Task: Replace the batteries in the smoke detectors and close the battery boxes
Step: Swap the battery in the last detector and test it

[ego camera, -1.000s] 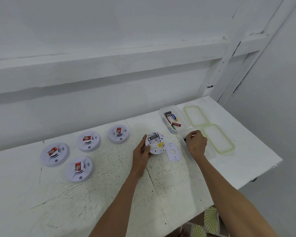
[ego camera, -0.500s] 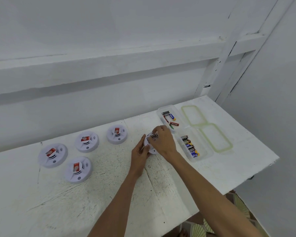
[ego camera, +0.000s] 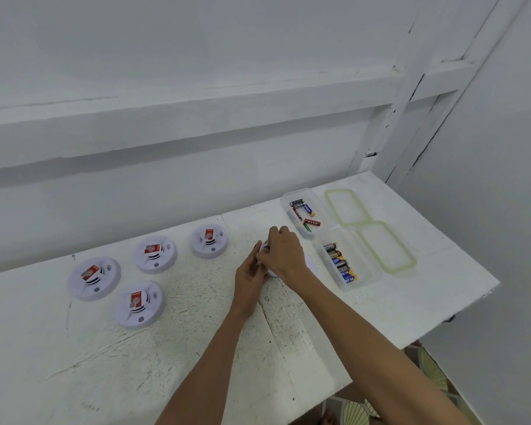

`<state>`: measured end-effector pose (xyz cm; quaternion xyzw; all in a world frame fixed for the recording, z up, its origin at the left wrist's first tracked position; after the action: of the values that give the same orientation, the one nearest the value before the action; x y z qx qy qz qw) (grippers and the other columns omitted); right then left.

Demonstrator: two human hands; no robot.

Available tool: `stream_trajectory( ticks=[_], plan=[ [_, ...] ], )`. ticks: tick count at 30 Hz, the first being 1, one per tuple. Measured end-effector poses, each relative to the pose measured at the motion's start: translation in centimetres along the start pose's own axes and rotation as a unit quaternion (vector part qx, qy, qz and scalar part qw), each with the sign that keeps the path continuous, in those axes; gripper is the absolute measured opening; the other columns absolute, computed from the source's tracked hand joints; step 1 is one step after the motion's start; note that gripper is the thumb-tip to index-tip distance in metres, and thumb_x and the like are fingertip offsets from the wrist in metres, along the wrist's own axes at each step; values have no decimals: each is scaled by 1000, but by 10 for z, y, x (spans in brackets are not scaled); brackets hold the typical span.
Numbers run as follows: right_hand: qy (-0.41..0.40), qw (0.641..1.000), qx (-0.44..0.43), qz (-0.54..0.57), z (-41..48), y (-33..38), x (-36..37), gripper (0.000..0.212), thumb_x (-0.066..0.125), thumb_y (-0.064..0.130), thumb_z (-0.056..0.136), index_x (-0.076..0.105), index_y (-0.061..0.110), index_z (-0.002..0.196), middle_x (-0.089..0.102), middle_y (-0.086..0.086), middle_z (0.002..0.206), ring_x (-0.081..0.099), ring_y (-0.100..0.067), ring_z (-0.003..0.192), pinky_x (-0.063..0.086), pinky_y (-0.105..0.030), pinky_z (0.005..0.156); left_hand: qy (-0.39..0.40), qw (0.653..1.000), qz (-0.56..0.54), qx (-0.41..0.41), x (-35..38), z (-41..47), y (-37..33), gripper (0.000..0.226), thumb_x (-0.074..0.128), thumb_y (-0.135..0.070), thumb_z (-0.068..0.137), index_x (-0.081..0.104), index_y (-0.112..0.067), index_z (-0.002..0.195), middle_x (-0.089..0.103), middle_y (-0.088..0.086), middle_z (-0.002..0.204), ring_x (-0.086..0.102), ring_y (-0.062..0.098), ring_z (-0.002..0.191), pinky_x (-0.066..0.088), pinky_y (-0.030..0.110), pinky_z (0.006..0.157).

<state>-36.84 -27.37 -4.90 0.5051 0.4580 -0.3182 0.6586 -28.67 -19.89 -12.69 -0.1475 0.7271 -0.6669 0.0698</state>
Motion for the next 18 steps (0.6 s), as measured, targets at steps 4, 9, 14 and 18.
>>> stream_trajectory(
  ticks=[4, 9, 14, 18],
  plan=[
    [-10, 1000, -16, -3, -3, 8, 2, 26, 53, 29, 88, 52, 10, 106, 54, -10, 90, 53, -27, 81, 36, -31, 60, -10, 1000, -11, -10, -3, 1, 1, 50, 55, -10, 106, 47, -20, 155, 66, 2, 141, 67, 20, 125, 56, 53, 103],
    [-19, 994, -104, 19, -13, 1, 10, 23, 53, 23, 88, 62, 10, 105, 59, -7, 103, 56, -26, 96, 48, -35, 67, -3, 1000, -25, -5, -1, 1, 1, 48, 54, -13, 107, 48, -23, 154, 64, -1, 144, 65, 19, 128, 56, 50, 104],
    [-13, 986, -164, 35, -21, -16, 3, 27, 59, 13, 94, 66, 8, 119, 54, -15, 139, 49, -29, 128, 50, -39, 96, 0, 999, -42, -3, 1, -1, -3, 46, 55, -13, 107, 49, -19, 152, 63, -1, 144, 66, 15, 125, 59, 37, 99],
    [-56, 982, -146, 105, -29, -24, -15, 20, 51, 27, 100, 62, 19, 114, 62, 2, 121, 53, -16, 114, 53, -35, 84, -4, 999, -46, -12, 0, 0, 0, 47, 55, -11, 107, 49, -17, 153, 65, 0, 141, 67, 17, 124, 59, 41, 100]
  ],
)
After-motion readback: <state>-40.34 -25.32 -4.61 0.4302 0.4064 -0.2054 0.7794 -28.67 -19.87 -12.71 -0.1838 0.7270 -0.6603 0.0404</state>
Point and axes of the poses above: each hand's wrist, its own z-axis towards the middle knuckle, its own x-axis out of the palm, y = z × x, the point moved 8 cm from there along z, towards the middle knuckle
